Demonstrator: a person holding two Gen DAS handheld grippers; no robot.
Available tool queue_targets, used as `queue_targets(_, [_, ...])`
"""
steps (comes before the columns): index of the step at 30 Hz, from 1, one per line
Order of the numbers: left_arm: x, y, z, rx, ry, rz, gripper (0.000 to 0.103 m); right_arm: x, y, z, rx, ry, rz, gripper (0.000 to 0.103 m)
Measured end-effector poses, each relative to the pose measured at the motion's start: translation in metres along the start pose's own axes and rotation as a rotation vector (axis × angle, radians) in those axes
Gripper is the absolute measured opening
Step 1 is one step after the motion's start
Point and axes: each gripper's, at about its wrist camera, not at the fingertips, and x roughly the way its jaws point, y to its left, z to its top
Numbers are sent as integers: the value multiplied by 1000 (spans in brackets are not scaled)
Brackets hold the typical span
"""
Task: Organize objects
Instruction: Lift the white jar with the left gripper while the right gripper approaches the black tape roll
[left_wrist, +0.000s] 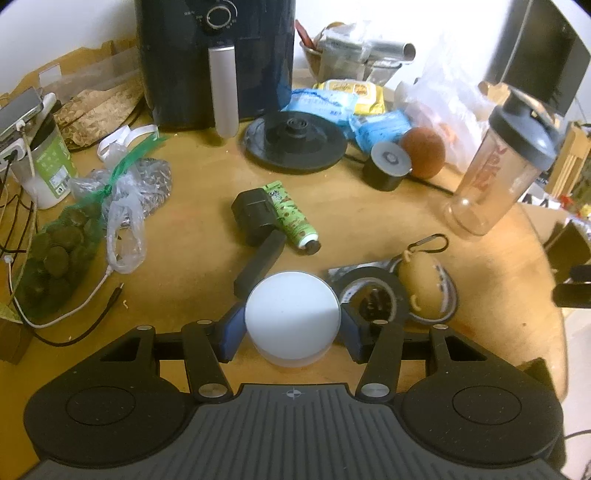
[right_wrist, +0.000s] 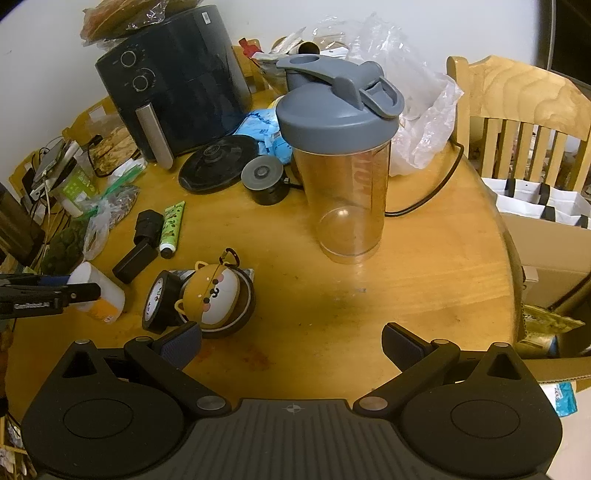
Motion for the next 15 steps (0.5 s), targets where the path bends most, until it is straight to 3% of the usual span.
queue_targets(15, [-39, -12, 1, -16, -75, -58, 53, -3, 13, 8, -47, -22, 44, 103])
